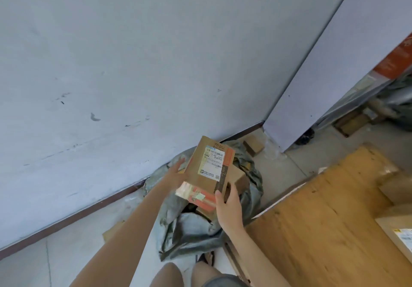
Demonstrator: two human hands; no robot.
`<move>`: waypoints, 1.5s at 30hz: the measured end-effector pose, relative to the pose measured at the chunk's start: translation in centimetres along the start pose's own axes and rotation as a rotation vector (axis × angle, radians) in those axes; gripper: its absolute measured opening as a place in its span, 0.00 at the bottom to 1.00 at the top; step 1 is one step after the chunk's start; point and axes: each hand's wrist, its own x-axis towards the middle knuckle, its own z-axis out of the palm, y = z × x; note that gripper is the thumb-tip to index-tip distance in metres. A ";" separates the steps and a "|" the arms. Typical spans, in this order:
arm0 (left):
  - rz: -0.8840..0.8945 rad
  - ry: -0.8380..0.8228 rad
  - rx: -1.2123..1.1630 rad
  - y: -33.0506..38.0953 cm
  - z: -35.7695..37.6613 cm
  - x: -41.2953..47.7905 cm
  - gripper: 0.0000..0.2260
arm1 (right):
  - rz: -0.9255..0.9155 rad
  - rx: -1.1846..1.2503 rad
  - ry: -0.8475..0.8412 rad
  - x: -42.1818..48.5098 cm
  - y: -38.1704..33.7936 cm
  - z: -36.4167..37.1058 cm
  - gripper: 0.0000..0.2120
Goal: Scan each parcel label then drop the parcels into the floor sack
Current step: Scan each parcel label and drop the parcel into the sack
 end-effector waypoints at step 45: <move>0.845 -0.763 1.081 2.5 38.3 -23.3 0.09 | 0.445 -0.135 0.776 -30.2 16.4 -27.4 0.16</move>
